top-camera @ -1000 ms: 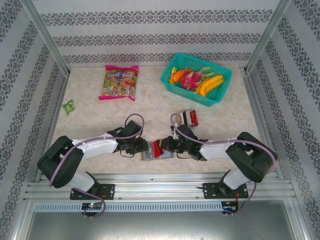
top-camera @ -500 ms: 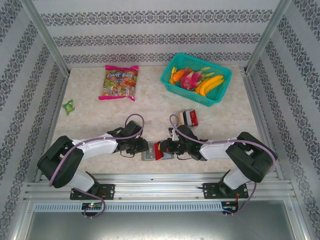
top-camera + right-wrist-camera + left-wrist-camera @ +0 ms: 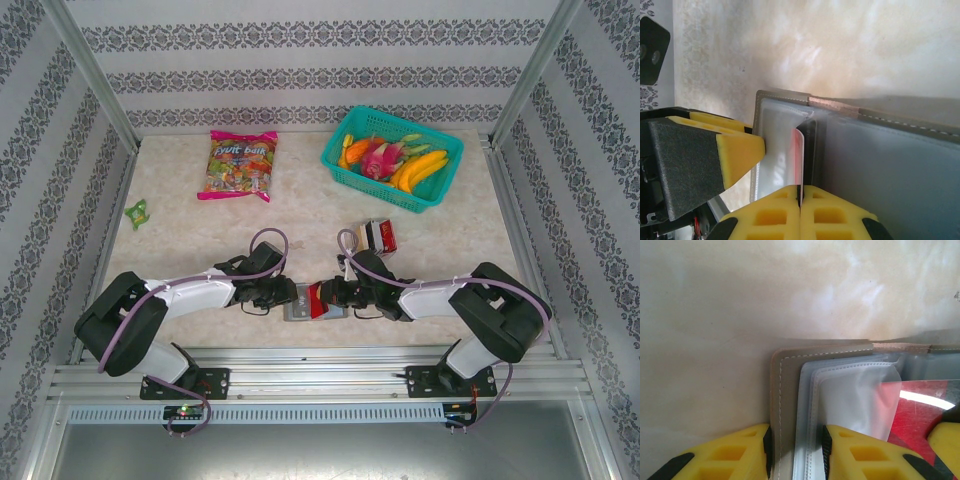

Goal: Put the credit cards into the card holder

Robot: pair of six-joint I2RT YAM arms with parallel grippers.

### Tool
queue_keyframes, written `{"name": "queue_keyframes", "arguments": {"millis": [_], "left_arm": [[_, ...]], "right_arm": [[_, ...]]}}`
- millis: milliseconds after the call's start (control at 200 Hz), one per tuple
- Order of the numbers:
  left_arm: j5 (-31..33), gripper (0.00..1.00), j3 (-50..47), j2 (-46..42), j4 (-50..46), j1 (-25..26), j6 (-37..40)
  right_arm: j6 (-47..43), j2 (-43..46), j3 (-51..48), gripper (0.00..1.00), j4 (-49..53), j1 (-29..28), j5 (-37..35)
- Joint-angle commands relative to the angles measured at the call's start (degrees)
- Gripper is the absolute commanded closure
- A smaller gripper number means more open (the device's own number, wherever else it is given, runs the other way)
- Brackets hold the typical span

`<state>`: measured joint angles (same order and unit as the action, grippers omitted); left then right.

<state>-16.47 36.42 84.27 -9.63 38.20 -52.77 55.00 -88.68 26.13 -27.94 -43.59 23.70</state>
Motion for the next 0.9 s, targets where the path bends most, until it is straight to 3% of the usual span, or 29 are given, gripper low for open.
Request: {"name": "queue_keyframes", "arguments": {"millis": [0, 580, 680, 894], "left_arm": [[-4.4, 0.66, -1.4, 0.9, 2.9, 1.6, -0.8], [-4.6, 0.66, -1.2, 1.2, 3.1, 1.6, -1.0], [-4.9, 0.66, -1.9, 1.1, 4.5, 1.6, -1.9], [-5.2, 0.66, -2.4, 0.8, 5.6, 1.6, -2.9]], "right_arm": [[-2.6, -0.5, 0.7, 1.0, -0.8, 0.6, -3.2], [-4.0, -1.4, -1.3, 1.0, -5.1, -1.2, -6.9], [-3.1, -2.5, -2.8, 1.0, -8.4, -3.0, -10.4], [-0.3, -5.3, -3.6, 1.0, -14.2, -4.3, -10.6]]}}
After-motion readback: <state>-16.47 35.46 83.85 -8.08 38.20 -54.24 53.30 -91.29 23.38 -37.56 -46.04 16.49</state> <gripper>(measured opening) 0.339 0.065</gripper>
